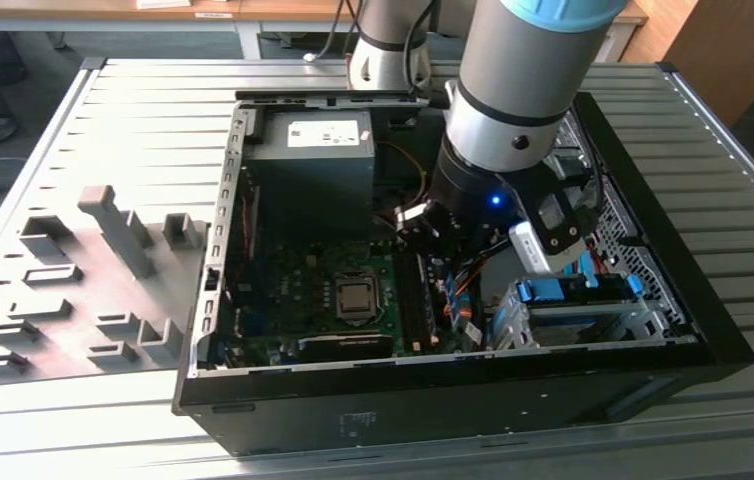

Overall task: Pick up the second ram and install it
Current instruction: 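Insert the second ram into the second slot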

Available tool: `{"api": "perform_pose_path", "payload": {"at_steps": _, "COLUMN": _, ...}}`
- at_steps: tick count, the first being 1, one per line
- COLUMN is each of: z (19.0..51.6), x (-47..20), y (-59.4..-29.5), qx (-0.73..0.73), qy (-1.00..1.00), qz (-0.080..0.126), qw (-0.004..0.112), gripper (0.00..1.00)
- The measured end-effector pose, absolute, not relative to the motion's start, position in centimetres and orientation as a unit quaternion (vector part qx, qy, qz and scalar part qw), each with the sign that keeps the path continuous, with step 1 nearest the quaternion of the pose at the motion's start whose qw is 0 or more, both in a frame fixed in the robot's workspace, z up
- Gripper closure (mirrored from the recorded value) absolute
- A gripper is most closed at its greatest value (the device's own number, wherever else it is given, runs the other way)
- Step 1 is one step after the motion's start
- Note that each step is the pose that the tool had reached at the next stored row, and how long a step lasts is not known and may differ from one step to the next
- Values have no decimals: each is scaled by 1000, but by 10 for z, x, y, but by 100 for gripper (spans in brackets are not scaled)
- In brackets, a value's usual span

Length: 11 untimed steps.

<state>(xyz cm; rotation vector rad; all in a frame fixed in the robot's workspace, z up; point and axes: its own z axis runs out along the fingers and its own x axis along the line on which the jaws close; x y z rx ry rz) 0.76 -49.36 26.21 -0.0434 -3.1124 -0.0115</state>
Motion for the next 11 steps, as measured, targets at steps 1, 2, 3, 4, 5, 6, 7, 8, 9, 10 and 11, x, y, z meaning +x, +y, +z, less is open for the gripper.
{"api": "perform_pose_path", "payload": {"at_steps": 1, "z": 262, "x": 8, "y": -494, "qx": -14, "qy": -1000, "qz": -4, "qw": 14, "gripper": 86}}
{"api": "perform_pose_path", "payload": {"at_steps": 2, "z": 261, "x": 8, "y": -494, "qx": -14, "qy": -1000, "qz": -4, "qw": 14, "gripper": 86}}
{"api": "perform_pose_path", "payload": {"at_steps": 3, "z": 261, "x": 8, "y": -494, "qx": -14, "qy": -1000, "qz": -4, "qw": 14, "gripper": 86}}
{"api": "perform_pose_path", "payload": {"at_steps": 4, "z": 261, "x": 8, "y": -494, "qx": -14, "qy": -1000, "qz": -4, "qw": 14, "gripper": 86}}
{"api": "perform_pose_path", "payload": {"at_steps": 5, "z": 261, "x": 8, "y": -494, "qx": -14, "qy": -1000, "qz": -4, "qw": 14, "gripper": 86}}
{"api": "perform_pose_path", "payload": {"at_steps": 6, "z": 261, "x": 8, "y": -494, "qx": -14, "qy": -1000, "qz": -4, "qw": 14, "gripper": 86}}
{"api": "perform_pose_path", "payload": {"at_steps": 7, "z": 260, "x": 8, "y": -494, "qx": -14, "qy": -1000, "qz": -4, "qw": 14, "gripper": 86}}
{"api": "perform_pose_path", "payload": {"at_steps": 8, "z": 260, "x": 8, "y": -494, "qx": -14, "qy": -1000, "qz": -4, "qw": 14, "gripper": 86}}
{"api": "perform_pose_path", "payload": {"at_steps": 9, "z": 260, "x": 8, "y": -494, "qx": -14, "qy": -1000, "qz": -4, "qw": 14, "gripper": 86}}
{"api": "perform_pose_path", "payload": {"at_steps": 10, "z": 260, "x": 8, "y": -494, "qx": -14, "qy": -1000, "qz": -4, "qw": 14, "gripper": 86}}
{"api": "perform_pose_path", "payload": {"at_steps": 11, "z": 260, "x": 8, "y": -494, "qx": -14, "qy": -1000, "qz": -4, "qw": 14, "gripper": 86}}
